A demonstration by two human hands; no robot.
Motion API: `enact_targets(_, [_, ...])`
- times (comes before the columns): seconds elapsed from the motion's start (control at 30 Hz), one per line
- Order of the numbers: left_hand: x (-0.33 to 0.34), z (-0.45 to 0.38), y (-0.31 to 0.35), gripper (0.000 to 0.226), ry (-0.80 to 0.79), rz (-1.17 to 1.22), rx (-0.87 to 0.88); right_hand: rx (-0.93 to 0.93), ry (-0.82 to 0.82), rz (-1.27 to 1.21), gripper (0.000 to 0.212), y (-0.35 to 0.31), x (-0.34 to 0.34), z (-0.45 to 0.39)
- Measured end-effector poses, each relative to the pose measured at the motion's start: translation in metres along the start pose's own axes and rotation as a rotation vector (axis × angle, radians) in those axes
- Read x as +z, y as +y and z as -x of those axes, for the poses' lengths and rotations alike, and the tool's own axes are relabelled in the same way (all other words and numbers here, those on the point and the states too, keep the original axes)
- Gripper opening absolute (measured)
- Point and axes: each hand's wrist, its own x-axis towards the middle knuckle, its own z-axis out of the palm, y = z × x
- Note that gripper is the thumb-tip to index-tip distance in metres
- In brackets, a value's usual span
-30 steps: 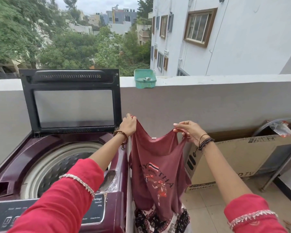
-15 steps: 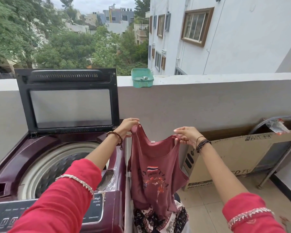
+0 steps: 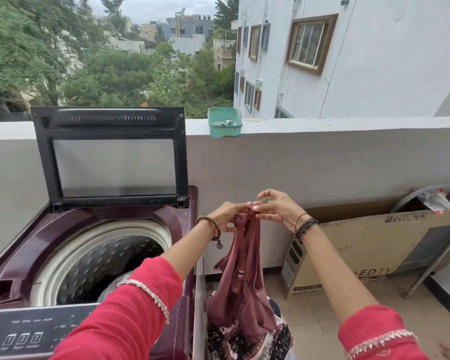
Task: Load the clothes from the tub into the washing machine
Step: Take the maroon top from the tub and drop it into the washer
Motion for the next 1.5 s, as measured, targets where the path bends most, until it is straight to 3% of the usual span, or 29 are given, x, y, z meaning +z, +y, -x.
enact_targets(0.1, [-0.001,-0.004,-0.002,0.012,0.067,0.058,0.045,0.004,-0.003,0.081,0.03,0.003,-0.004,0.001])
enact_targets(0.3, [-0.002,-0.01,-0.004,0.034,0.046,0.076,0.146,0.229,-0.02,0.159,0.025,0.009,-0.009,0.001])
enact_targets(0.43, [-0.005,-0.011,-0.004,0.032,-0.039,0.111,0.163,0.349,-0.134,-0.009,0.019,0.016,-0.011,-0.001])
enact_targets(0.57, [-0.011,-0.01,-0.005,0.03,0.006,0.091,0.175,0.375,-0.115,-0.151,0.017,0.021,-0.015,-0.002])
enact_targets(0.67, [-0.014,-0.01,-0.006,0.027,0.041,0.096,0.189,0.244,0.019,-0.125,0.009,0.023,-0.014,-0.005])
enact_targets(0.77, [-0.019,-0.011,-0.006,0.012,0.094,0.087,0.216,0.097,0.172,0.1,0.009,0.017,-0.009,-0.006])
enact_targets(0.93, [-0.042,-0.008,0.013,0.037,0.156,0.049,0.326,-0.168,0.359,0.246,0.007,-0.011,-0.008,-0.004])
enact_targets(1.03, [-0.061,0.0,0.043,0.043,0.189,0.041,0.516,-0.472,0.633,0.37,0.009,-0.03,-0.009,-0.004])
enact_targets(1.1, [-0.076,-0.001,0.055,0.046,0.229,-0.051,0.619,-0.56,0.716,0.567,0.022,-0.038,-0.009,-0.007])
enact_targets(1.2, [-0.091,-0.004,0.056,0.04,0.268,-0.427,0.554,-0.368,0.56,0.734,0.023,-0.04,-0.007,-0.014])
enact_targets(1.33, [-0.102,-0.003,0.057,0.029,0.532,-0.679,0.586,-0.473,0.767,0.624,0.019,-0.045,-0.004,-0.012])
enact_targets(1.5, [-0.117,0.016,0.073,0.021,0.75,-1.094,0.501,-0.484,0.774,0.308,0.026,-0.064,0.004,-0.017])
